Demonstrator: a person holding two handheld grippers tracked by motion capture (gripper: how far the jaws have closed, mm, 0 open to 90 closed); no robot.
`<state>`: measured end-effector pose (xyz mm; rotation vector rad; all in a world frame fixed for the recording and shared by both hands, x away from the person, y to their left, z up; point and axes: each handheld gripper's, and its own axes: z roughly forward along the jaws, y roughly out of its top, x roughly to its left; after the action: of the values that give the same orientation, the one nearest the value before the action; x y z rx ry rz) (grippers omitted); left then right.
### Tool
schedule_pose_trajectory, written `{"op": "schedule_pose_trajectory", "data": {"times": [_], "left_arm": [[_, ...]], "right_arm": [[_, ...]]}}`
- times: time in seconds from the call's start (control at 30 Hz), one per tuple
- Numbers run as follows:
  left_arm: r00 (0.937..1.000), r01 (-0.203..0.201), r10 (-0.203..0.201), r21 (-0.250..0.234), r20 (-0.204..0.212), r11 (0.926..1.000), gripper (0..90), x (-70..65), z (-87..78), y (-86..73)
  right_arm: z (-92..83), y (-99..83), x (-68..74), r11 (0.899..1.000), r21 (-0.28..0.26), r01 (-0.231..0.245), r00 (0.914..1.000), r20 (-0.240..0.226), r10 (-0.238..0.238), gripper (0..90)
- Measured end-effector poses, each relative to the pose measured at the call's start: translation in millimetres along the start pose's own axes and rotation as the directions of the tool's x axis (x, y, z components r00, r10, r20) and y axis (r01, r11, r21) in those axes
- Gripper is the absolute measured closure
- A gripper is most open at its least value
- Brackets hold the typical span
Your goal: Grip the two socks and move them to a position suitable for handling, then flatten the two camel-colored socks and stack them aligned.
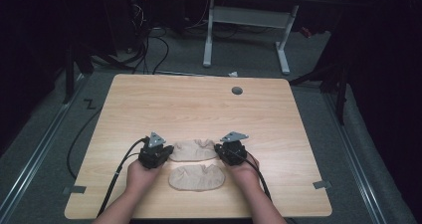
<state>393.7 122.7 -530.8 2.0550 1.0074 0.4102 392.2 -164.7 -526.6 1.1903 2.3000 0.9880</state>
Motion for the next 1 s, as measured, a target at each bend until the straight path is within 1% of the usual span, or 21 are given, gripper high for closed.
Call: {"op": "schedule_pose_trajectory", "data": {"times": [0.03, 0.07, 0.1, 0.17, 0.2, 0.23, 0.27, 0.3, 0.33, 0.37, 0.4, 0.5, 0.57, 0.63, 0.7, 0.77, 0.83, 0.9, 0.93, 1.0], "left_arm": [[1.0000, -0.001, 0.001, -0.029, -0.005, 0.9996, 87.0, -0.9, -5.6, 2.2], [1.0000, -0.001, 0.001, -0.029, -0.005, 0.9996, 87.0, -0.9, -5.6, 2.2], [1.0000, -0.002, 0.002, -0.041, -0.005, 0.9992, 87.0, -0.9, -9.0, 3.5], [1.0000, 0.005, -0.005, -0.070, 0.004, 0.9975, 87.1, -2.0, -18.1, 6.1], [1.0000, 0.005, -0.005, -0.070, 0.004, 0.9975, 87.0, -2.0, -18.1, 6.1], [0.9999, 0.005, -0.005, -0.081, 0.009, 0.9967, 87.1, -4.3, -23.2, 6.5], [1.0000, -0.005, 0.005, -0.088, 0.003, 0.9961, 87.0, -5.6, -25.9, 6.9], [0.9999, -0.005, 0.006, -0.092, 0.011, 0.9958, 87.0, -6.7, -27.0, 7.4], [0.9999, -0.005, 0.006, -0.092, 0.011, 0.9958, 87.1, -6.7, -27.0, 7.4], [0.9999, -0.010, 0.011, -0.096, 0.012, 0.9953, 87.1, -7.7, -28.6, 8.6], [0.9998, -0.016, 0.017, -0.104, 0.011, 0.9945, 87.1, -8.7, -29.9, 10.5], [0.9998, -0.011, 0.013, -0.105, 0.016, 0.9945, 87.0, -10.3, -30.8, 10.7], [0.9997, -0.014, 0.015, -0.104, 0.017, 0.9945, 87.1, -11.4, -31.0, 10.3], [0.9996, -0.018, 0.021, -0.105, 0.019, 0.9943, 87.1, -14.1, -32.5, 11.5], [0.9995, -0.009, 0.012, -0.110, 0.030, 0.9939, 87.1, -15.9, -33.9, 12.2], [0.9993, -0.013, 0.017, -0.109, 0.035, 0.9939, 87.1, -17.4, -34.3, 12.1], [0.9986, -0.029, 0.033, -0.104, 0.040, 0.9941, 87.1, -22.2, -35.4, 11.8], [0.9986, -0.032, 0.036, -0.103, 0.039, 0.9941, 87.1, -23.2, -36.6, 11.7], [0.9985, -0.034, 0.038, -0.103, 0.040, 0.9941, 87.1, -24.3, -39.0, 11.4], [0.9983, -0.042, 0.046, -0.108, 0.035, 0.9933, 87.1, -27.2, -42.9, 10.8]], "right_arm": [[-3.3, 2.7, 3.2, 1.000, -0.009, 0.015, 0.9999, 0.005, -0.015, 85.4], [-3.3, 2.7, 3.2, 1.000, -0.009, 0.015, 0.9999, 0.005, -0.015, 85.4], [-8.3, 4.8, 5.4, 0.999, -0.038, 0.017, 0.9998, 0.005, -0.017, 85.4], [-13.6, 5.7, 8.0, 0.998, -0.061, 0.015, 0.9999, 0.005, -0.015, 85.3], [-13.6, 5.7, 8.0, 0.998, -0.061, 0.015, 0.9999, 0.005, -0.015, 85.3], [-18.5, 5.5, 10.8, 0.997, -0.078, 0.012, 0.9999, 0.007, -0.011, 85.3], [-21.1, 5.0, 12.0, 0.996, -0.087, 0.024, 0.9996, 0.013, -0.023, 85.3], [-24.1, 4.6, 13.5, 0.995, -0.092, 0.032, 0.9993, 0.021, -0.031, 85.3], [-24.1, 4.6, 13.5, 0.995, -0.092, 0.032, 0.9993, 0.021, -0.031, 85.3], [-26.5, 4.2, 14.1, 0.994, -0.099, 0.042, 0.9989, 0.026, -0.040, 85.3], [-33.4, 4.1, 14.8, 0.992, -0.114, 0.048, 0.9985, 0.033, -0.044, 85.3], [-39.2, 3.7, 14.5, 0.990, -0.130, 0.052, 0.9981, 0.039, -0.047, 85.3], [-41.4, 2.7, 14.5, 0.990, -0.131, 0.060, 0.9975, 0.045, -0.054, 85.3], [-43.5, 0.7, 14.4, 0.990, -0.131, 0.057, 0.9977, 0.044, -0.052, 85.2], [-46.4, -0.6, 14.8, 0.989, -0.132, 0.062, 0.9972, 0.049, -0.056, 85.2], [-48.7, -1.2, 14.4, 0.989, -0.136, 0.066, 0.9970, 0.050, -0.059, 85.2], [-56.5, -5.0, 13.9, 0.987, -0.149, 0.052, 0.9978, 0.048, -0.045, 85.2], [-58.0, -6.0, 14.3, 0.987, -0.151, 0.056, 0.9976, 0.048, -0.049, 85.2], [-61.1, -6.3, 16.2, 0.986, -0.152, 0.068, 0.9968, 0.051, -0.061, 85.2], [-62.0, -6.0, 16.7, 0.985, -0.155, 0.071, 0.9967, 0.049, -0.065, 85.2]]}}
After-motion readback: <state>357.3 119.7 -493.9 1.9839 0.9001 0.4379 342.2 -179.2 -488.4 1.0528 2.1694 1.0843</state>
